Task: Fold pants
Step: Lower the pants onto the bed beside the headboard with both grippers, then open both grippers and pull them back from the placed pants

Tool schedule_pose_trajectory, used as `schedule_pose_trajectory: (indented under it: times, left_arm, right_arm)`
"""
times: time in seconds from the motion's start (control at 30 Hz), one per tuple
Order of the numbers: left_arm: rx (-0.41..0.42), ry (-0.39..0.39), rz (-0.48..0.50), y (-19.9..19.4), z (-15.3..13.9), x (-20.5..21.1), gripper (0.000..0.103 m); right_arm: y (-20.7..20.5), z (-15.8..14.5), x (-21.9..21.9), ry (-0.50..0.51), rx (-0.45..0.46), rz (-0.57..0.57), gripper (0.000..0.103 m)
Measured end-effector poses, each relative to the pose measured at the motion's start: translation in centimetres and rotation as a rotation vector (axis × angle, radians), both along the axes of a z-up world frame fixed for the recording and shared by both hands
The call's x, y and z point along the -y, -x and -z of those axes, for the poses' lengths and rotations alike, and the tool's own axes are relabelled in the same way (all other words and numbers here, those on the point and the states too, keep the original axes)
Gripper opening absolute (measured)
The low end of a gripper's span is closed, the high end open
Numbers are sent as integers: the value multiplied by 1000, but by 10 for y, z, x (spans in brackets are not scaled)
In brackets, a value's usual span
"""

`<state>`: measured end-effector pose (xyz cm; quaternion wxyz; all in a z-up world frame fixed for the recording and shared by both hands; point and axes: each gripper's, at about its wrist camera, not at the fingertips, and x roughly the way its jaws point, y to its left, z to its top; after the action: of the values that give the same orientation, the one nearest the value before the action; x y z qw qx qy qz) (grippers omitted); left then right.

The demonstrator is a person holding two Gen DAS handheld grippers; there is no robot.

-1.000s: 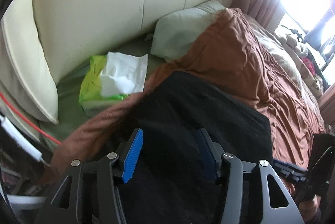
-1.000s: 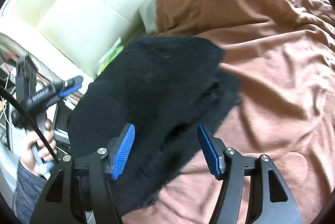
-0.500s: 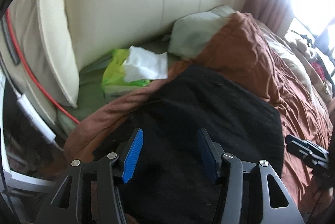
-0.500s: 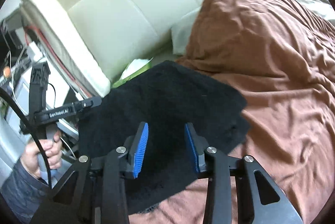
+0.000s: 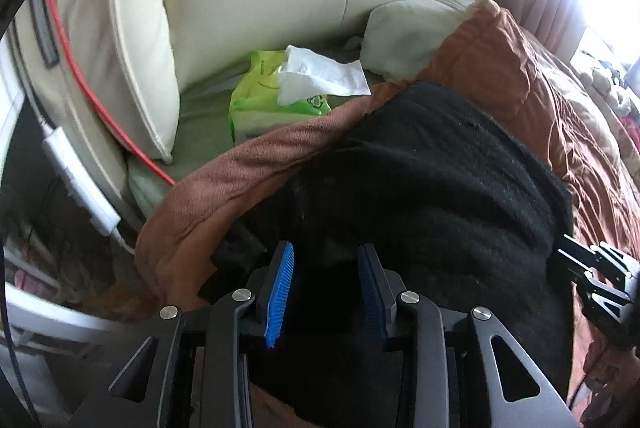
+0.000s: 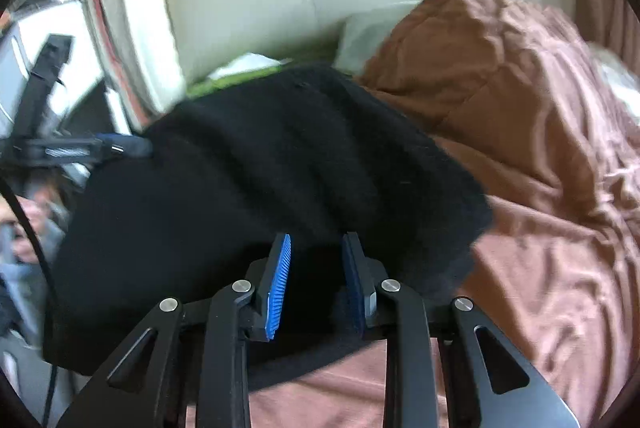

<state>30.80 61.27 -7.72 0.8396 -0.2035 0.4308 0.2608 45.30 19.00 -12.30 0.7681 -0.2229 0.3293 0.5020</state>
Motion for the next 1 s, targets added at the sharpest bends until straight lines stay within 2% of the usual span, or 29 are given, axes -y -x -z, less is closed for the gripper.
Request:
schedule_pose_trajectory:
  times: [0.07, 0.2, 0.53, 0.6, 0.77, 1.0]
  left_arm:
    - [1, 1, -3, 4, -2, 5, 37]
    - [9, -35, 19, 14, -11, 25, 37]
    - [68, 14, 71, 25, -22, 67, 37]
    - [71, 17, 83, 25, -23, 76, 37]
    - [91, 22, 105, 23, -25, 96, 37]
    - [93, 47, 129, 18, -19, 123, 37]
  right_arm:
    - [-4, 3, 4, 1, -48, 23, 23]
    - [6, 2, 6, 21, -45, 32, 23]
    - [32, 5, 22, -19, -148, -40, 23]
    - [35, 4, 29, -13, -159, -54, 19]
    - [34, -14, 59, -38, -151, -15, 19]
    - [33, -32, 103, -51, -183, 23, 20]
